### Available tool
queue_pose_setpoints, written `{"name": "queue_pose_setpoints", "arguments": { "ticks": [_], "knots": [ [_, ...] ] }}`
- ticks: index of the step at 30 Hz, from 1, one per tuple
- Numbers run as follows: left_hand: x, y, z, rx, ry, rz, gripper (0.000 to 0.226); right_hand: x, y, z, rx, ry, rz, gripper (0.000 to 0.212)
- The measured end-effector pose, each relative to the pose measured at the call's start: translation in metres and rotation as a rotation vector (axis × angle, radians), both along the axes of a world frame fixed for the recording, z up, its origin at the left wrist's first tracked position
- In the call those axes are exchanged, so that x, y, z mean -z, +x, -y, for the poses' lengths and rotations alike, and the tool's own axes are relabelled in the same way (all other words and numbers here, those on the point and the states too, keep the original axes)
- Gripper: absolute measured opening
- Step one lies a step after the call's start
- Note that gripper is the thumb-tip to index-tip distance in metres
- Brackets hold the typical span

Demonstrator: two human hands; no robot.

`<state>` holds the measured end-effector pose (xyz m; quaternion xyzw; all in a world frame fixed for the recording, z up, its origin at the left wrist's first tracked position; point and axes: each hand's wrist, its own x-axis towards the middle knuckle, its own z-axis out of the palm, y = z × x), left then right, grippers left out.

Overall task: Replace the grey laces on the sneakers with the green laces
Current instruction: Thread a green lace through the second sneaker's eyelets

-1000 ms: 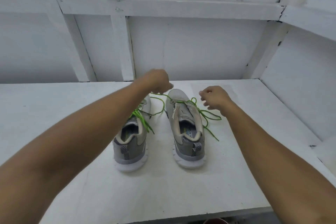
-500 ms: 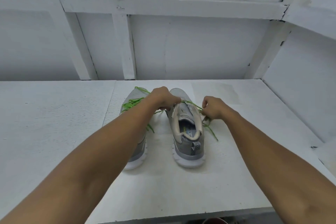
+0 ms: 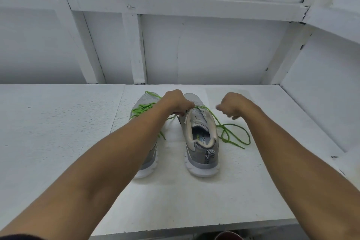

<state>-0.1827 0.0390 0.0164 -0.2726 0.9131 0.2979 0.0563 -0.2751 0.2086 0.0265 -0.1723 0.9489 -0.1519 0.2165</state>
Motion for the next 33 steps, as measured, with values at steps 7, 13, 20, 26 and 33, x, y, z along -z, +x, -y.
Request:
{"name": "queue_pose_setpoints", "arguments": {
  "ticks": [7,13,20,26,33],
  "knots": [
    [0.003,-0.001,0.008,-0.02,0.059,-0.074,0.031,0.011,0.025,0.024,0.038,-0.258,0.165,0.032],
    [0.011,-0.003,0.013,0.025,0.097,-0.094,0.033,0.008,0.022,0.022,0.062,-0.272,0.147,0.025],
    [0.019,-0.001,0.026,0.056,-0.105,-0.088,0.03,0.013,0.023,0.02,0.088,-0.329,0.153,0.027],
    [0.01,-0.004,0.034,0.045,-0.187,-0.072,0.029,0.013,0.024,0.023,0.086,-0.326,0.165,0.028],
    [-0.023,-0.008,0.044,0.037,-0.184,-0.024,0.026,0.013,0.026,0.023,0.084,-0.337,0.17,0.029]
  ]
}}
